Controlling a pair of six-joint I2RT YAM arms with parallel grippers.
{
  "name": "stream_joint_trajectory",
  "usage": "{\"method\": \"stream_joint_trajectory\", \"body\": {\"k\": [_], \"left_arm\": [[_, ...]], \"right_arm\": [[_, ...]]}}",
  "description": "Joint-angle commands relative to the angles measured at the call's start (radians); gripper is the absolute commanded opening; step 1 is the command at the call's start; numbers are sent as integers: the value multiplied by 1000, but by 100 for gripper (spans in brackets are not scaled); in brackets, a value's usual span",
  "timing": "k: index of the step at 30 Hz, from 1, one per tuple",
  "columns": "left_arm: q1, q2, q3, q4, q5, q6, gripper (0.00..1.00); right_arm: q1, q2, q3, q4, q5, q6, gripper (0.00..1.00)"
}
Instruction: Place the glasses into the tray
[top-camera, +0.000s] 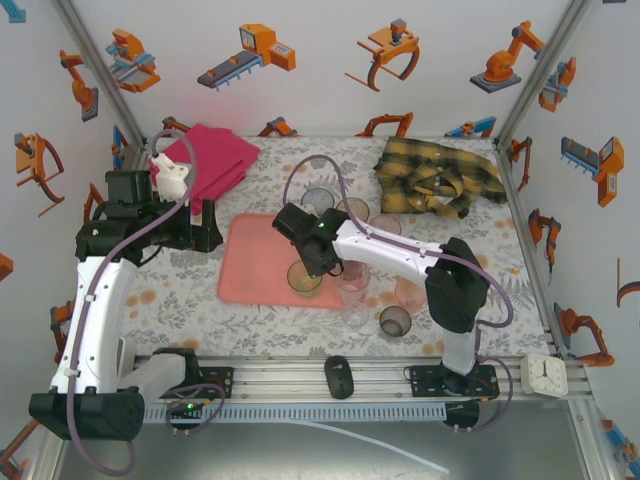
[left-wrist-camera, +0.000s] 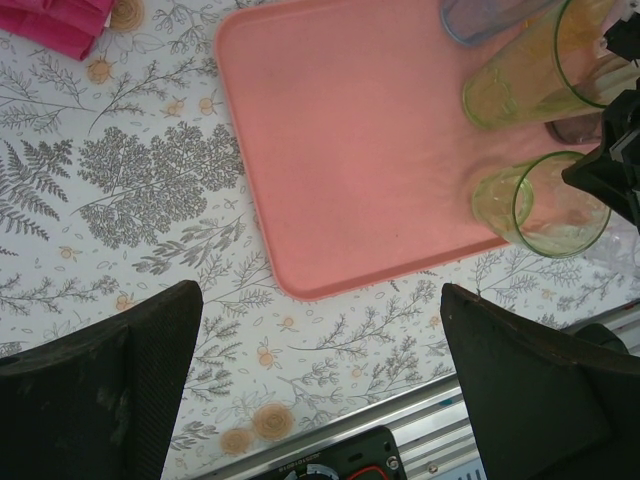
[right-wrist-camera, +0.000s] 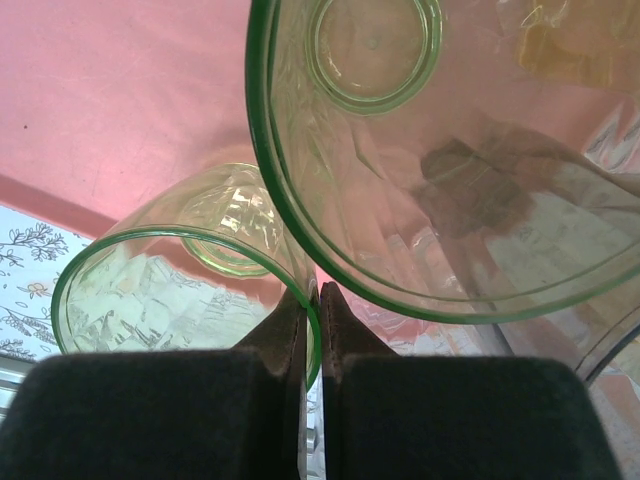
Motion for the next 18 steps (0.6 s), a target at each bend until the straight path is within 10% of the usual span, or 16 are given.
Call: {"method": "stream_joint_trajectory", "body": {"k": [1, 18], "left_arm": [[4, -8, -9, 11, 25, -12, 95], [6, -15, -14, 12, 32, -13, 96]], "right_arm": [[-4, 8, 0, 12, -7, 22, 6], [-4, 18, 7, 8, -24, 23, 10]]}}
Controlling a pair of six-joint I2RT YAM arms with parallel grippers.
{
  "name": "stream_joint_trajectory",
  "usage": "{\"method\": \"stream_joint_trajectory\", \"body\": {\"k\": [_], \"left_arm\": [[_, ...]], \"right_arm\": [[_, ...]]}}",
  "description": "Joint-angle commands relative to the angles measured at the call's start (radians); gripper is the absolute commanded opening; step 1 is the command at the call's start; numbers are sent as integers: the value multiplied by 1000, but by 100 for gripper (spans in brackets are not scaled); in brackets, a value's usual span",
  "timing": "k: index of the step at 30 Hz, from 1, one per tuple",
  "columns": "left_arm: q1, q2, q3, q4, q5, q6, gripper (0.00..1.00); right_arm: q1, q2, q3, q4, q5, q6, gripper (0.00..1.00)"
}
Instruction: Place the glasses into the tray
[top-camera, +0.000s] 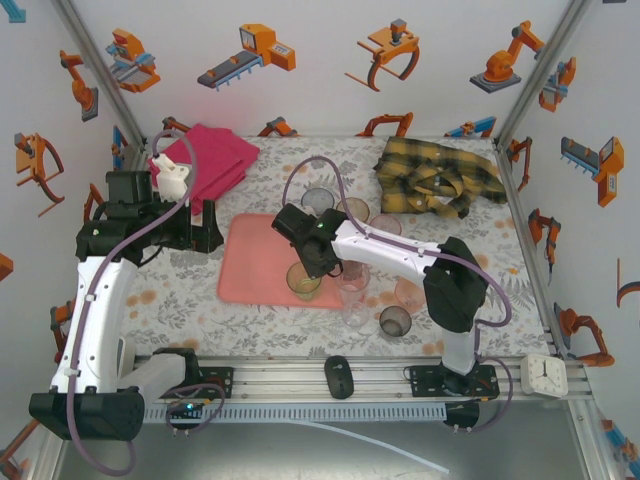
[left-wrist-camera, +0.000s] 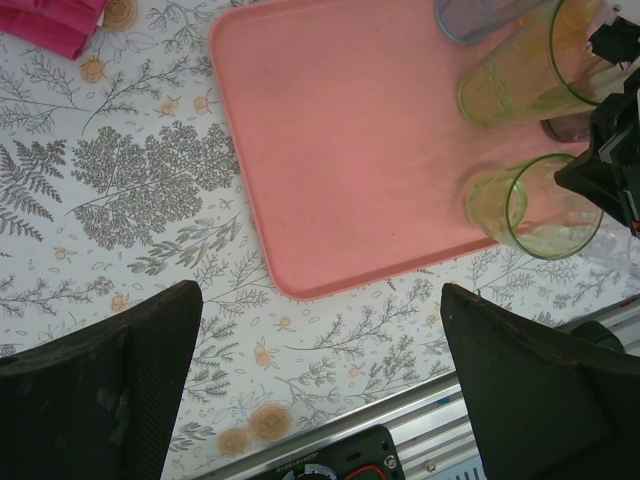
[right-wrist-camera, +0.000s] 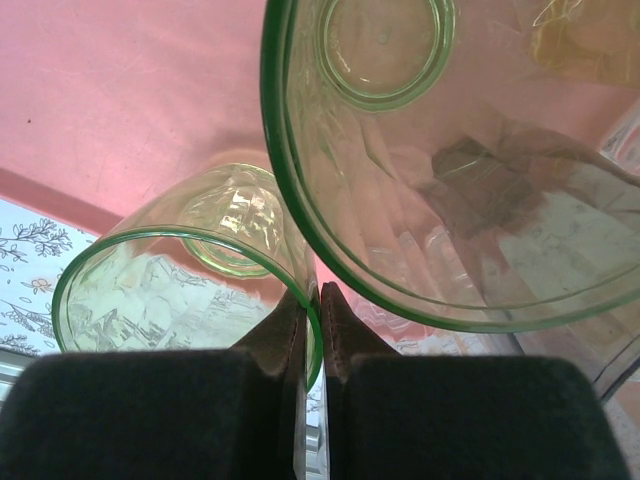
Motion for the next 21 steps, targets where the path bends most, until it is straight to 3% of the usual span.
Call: {"method": "stream_joint_trajectory", "body": {"k": [1, 21], "left_arm": [[6, -15, -12, 12, 21, -13, 96], [8, -21, -15, 17, 21, -15, 96]], "right_arm": [[-4, 11, 7, 7, -2, 22, 10], [-5, 22, 27, -7, -1, 21, 20]]}}
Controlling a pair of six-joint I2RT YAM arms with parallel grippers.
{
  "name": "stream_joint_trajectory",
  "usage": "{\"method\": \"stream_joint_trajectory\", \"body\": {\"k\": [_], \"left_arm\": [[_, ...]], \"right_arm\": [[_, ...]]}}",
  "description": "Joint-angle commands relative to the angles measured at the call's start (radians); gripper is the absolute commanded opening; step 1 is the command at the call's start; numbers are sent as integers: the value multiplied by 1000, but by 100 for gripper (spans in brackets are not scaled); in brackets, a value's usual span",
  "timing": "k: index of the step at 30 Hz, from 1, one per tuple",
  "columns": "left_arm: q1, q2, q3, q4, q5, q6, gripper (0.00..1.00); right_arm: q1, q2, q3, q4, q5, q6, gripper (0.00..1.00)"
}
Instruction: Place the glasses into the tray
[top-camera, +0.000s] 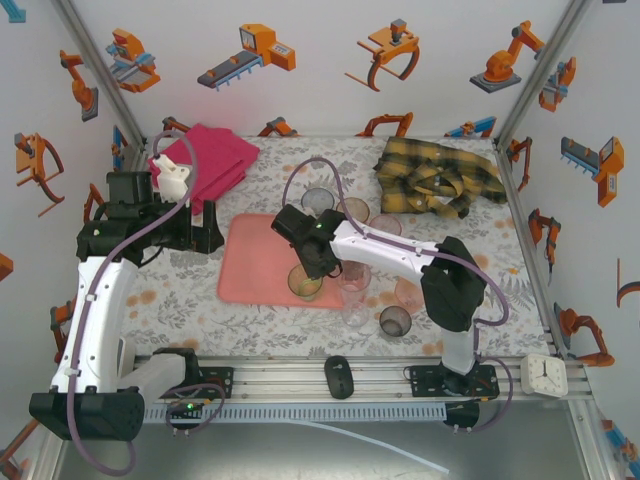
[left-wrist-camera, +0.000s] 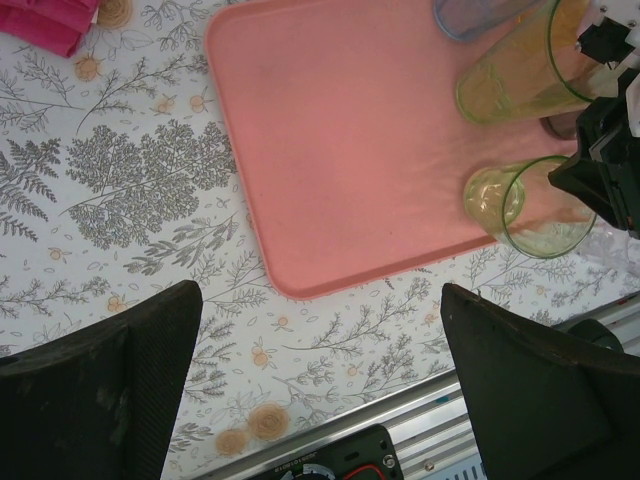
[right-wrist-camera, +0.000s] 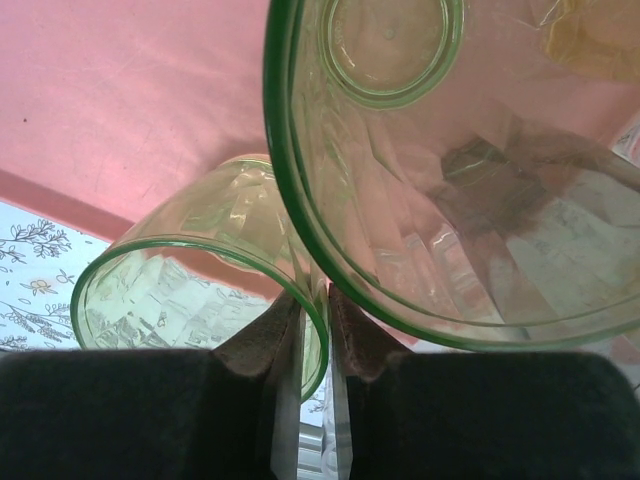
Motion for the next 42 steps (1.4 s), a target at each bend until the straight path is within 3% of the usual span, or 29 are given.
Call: {"method": "stream_joint_trajectory", "body": {"k": [1, 42], "left_arm": [[7, -19, -9, 16, 17, -15, 96], [10, -27, 2, 10, 40, -22, 96]], "right_arm": [[-4, 11, 27, -9, 2, 15, 21], [27, -51, 201, -197, 58, 8, 30]]}}
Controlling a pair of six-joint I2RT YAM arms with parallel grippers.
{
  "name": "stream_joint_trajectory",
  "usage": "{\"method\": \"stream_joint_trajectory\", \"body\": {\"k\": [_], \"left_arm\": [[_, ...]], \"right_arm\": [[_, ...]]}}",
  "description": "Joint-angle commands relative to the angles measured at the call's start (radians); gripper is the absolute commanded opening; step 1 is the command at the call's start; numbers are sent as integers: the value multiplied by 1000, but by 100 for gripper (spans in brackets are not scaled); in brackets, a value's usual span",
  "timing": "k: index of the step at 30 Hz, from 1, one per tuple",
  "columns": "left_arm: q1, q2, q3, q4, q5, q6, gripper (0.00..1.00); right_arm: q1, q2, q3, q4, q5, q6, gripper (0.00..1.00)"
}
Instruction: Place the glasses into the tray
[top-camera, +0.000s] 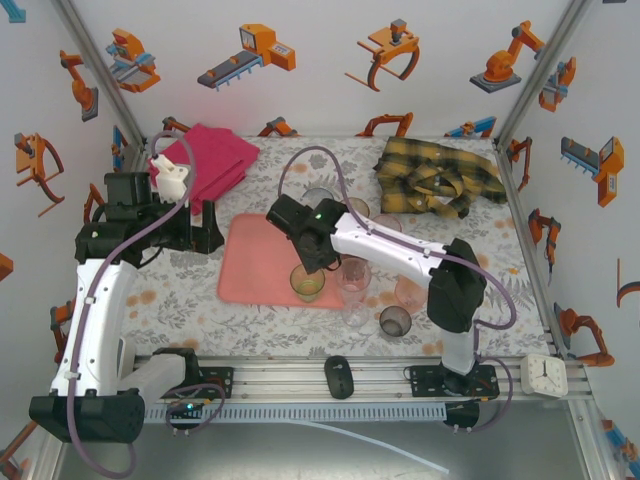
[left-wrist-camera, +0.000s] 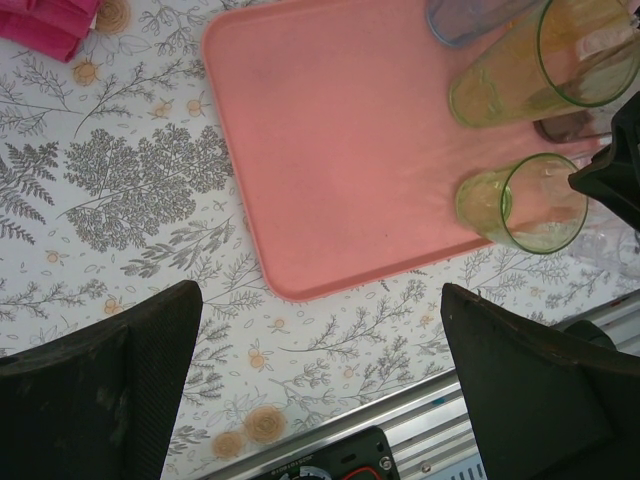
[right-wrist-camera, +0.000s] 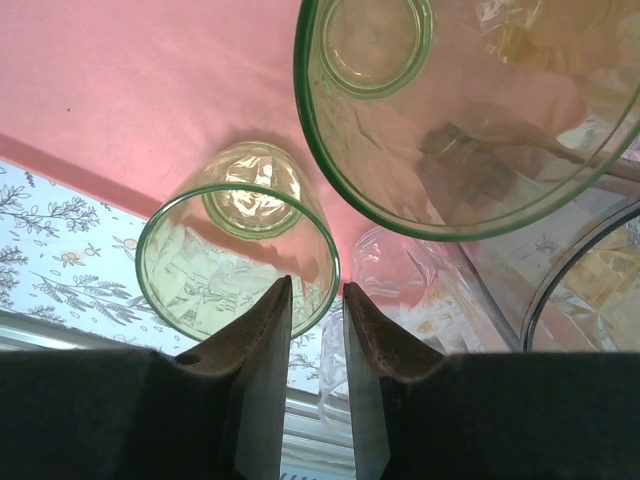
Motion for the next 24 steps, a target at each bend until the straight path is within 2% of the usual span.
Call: {"method": "stream_joint_trajectory", "body": {"k": [1, 10, 15, 20, 24], "left_arm": [[4, -16, 2, 7, 28, -14, 96], [7, -18, 10, 1, 36, -12, 96], [6, -4, 33, -9, 14, 12, 96], [5, 24, 75, -36, 18, 46, 96], [5, 50, 113, -85, 57, 82, 97]], "right_arm": [[9, -54, 54, -56, 28, 8, 30], [8, -156, 127, -128, 53, 14, 30], [-50, -233, 145, -173, 42, 19, 30], [-233, -371, 44, -213, 1, 23, 30], [-439, -532, -123, -195, -70, 22, 32]]}}
